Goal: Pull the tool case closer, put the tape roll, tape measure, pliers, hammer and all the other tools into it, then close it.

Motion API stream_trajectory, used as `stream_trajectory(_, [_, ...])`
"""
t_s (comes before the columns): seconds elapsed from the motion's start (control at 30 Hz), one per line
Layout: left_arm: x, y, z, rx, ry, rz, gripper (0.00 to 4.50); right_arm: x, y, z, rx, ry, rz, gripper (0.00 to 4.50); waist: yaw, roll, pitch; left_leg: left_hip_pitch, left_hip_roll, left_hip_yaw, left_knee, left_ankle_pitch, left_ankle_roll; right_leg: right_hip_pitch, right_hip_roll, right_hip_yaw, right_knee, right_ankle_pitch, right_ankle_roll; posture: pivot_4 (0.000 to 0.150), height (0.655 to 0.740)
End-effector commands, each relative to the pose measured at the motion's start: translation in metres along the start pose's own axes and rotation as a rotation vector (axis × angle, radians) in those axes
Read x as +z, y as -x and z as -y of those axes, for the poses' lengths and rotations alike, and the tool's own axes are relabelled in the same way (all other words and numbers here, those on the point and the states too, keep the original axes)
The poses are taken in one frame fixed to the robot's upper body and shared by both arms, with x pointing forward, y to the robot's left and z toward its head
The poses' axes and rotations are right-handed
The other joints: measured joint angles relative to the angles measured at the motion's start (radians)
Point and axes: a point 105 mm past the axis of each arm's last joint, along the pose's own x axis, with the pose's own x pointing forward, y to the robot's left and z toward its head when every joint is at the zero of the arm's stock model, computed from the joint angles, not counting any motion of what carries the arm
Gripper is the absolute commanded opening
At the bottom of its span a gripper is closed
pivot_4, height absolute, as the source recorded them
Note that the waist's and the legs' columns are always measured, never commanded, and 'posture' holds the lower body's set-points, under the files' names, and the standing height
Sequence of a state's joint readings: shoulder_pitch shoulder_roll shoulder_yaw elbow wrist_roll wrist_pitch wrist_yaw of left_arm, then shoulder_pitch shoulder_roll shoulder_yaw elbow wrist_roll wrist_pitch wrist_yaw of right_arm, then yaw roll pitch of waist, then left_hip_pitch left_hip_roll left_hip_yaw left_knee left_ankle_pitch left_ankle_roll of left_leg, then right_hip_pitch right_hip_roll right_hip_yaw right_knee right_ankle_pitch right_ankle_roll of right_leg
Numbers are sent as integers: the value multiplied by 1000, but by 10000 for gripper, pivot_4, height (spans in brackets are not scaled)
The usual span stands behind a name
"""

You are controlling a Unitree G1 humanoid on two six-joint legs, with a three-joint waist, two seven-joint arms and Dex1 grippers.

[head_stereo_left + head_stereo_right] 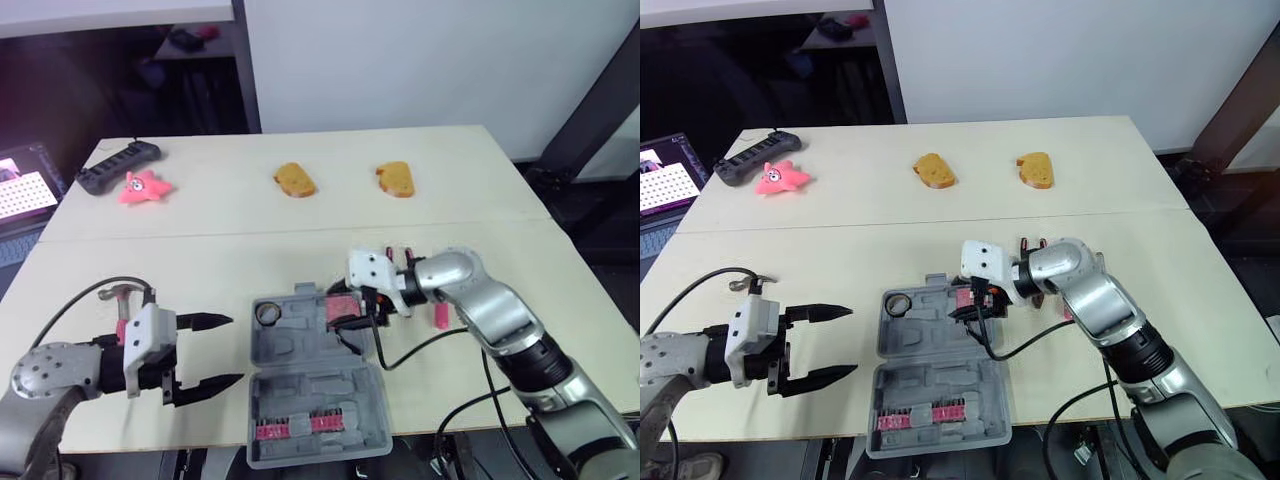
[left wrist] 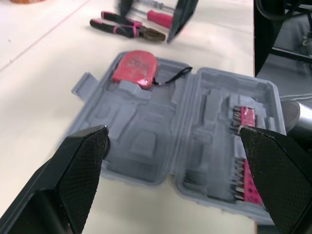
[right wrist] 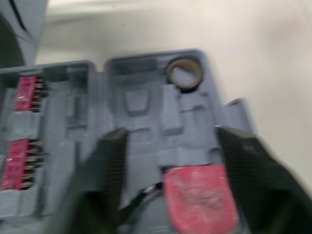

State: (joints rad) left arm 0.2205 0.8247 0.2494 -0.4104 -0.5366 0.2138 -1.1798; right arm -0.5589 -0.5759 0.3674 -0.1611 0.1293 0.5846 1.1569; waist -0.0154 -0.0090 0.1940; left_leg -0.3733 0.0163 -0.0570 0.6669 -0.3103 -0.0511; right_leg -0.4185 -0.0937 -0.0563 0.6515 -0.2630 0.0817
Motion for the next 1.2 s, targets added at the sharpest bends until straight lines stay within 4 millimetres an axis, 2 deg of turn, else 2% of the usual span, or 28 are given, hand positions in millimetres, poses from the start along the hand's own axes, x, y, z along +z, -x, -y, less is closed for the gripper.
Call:
stream_trajectory(0.03, [5,1,0,-17,-16,10,45000,-10,0,9,-48,-34,34,8213,1,0,0,0,0,0,0,0,0,0,0,0,0,0,0,1500,7400])
stream_trajectory(0.1, [5,1,0,-19,-18,7,45000,-20,-1,12,-60,-52,29,121,1,0,0,0,0,0,0,0,0,0,0,0,0,0,0,1500,7400])
stream_trajectory(0.23, [5,2,-1,-21,-19,6,45000,-28,0,15,-71,-69,40,121,1,0,0,0,0,0,0,0,0,0,0,0,0,0,0,1500,7400])
stream_trajectory(0.43, [5,4,-2,-19,-22,0,45000,-20,7,18,-60,-100,104,121,2,0,0,0,0,0,0,0,0,0,0,0,0,0,0,1500,7400])
stream_trajectory(0.47, [5,4,-2,-19,-22,-1,45000,-20,8,19,-63,-97,104,5287,2,0,0,0,0,0,0,0,0,0,0,0,0,0,0,1500,7400])
stream_trajectory(0.57, [5,4,-2,-21,-25,-2,45000,-21,7,20,-76,-52,86,16975,2,0,0,0,0,0,0,0,0,0,0,0,0,0,0,1500,7400])
stream_trajectory(0.9, [5,3,-4,-27,-35,-6,45000,-42,-1,21,-87,-31,28,16975,2,0,0,0,0,0,0,0,0,0,0,0,0,0,0,1500,7400])
stream_trajectory(1.2, [5,3,-5,-29,-35,-14,45000,-97,-18,11,-92,-150,-15,16975,1,-1,-1,5,0,0,0,0,0,5,0,0,-1,0,0,1500,7400])
